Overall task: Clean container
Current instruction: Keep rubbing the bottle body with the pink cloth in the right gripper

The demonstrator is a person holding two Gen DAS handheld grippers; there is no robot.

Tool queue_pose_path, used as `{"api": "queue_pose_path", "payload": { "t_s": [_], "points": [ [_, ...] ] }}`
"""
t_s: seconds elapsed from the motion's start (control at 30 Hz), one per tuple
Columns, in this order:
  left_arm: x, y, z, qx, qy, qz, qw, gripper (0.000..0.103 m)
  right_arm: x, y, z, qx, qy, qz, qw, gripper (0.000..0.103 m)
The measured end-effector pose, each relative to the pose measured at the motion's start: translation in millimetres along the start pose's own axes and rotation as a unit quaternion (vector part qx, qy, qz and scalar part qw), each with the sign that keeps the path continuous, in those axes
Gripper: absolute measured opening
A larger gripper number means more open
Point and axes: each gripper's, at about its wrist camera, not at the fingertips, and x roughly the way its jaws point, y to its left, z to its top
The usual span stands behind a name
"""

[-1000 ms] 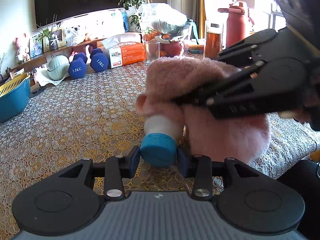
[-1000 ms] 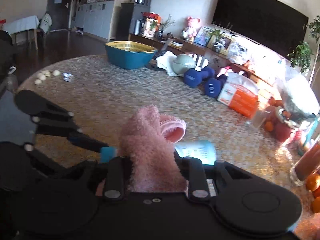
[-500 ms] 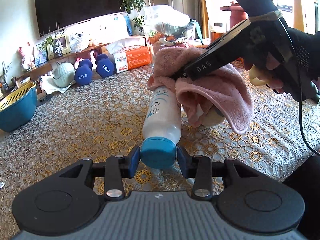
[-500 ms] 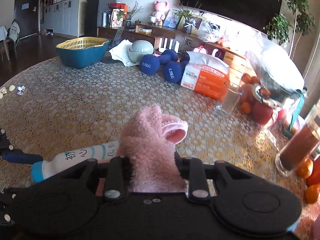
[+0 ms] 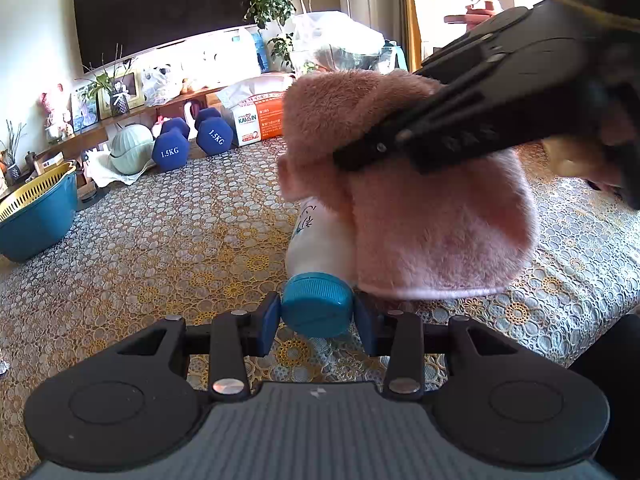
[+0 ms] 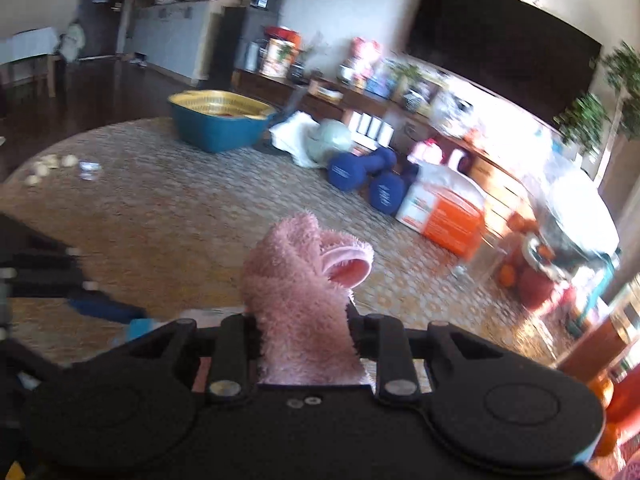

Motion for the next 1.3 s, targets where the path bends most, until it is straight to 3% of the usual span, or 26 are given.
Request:
{"api": "queue_pose_path", "payload": {
  "t_s": [0.23, 0.53, 0.77, 0.97, 1.07, 1.3],
  "points": [
    [0.2, -1.1, 0.4, -0.002, 0.000, 0.001, 1.0000, 0.040, -24.2, 44.1, 2.3, -0.058, -0.012, 0.070, 0.996, 0.025],
    [-0.5, -0.6, 0.9, -0.004, 0.000, -0.001, 1.0000, 0.039, -13.3, 45.0, -3.5, -0.009, 0.007, 0.105, 0.994, 0.025],
    [-0.9, 1.3, 0.8, -0.009, 0.000, -0.004, 1.0000, 0.039, -0.5, 42.0, -8.8, -0.014, 0.012, 0.095, 0.995, 0.026],
    [-0.6, 0.1, -0.1, -0.005, -0.002, -0.003, 1.0000, 0.039, 5.2, 37.3, -7.9, -0.038, 0.017, 0.062, 0.997, 0.026],
    [-0.6, 2.1, -0.1, -0.009, -0.002, -0.006, 0.9999, 0.039, 10.7, 26.6, -2.8, -0.040, 0.022, 0.068, 0.997, 0.026],
    [-0.8, 4.3, 0.1, -0.009, -0.002, -0.011, 0.9999, 0.039, 34.5, -10.8, 3.6, -0.023, 0.049, 0.013, 0.998, 0.026]
  ]
}}
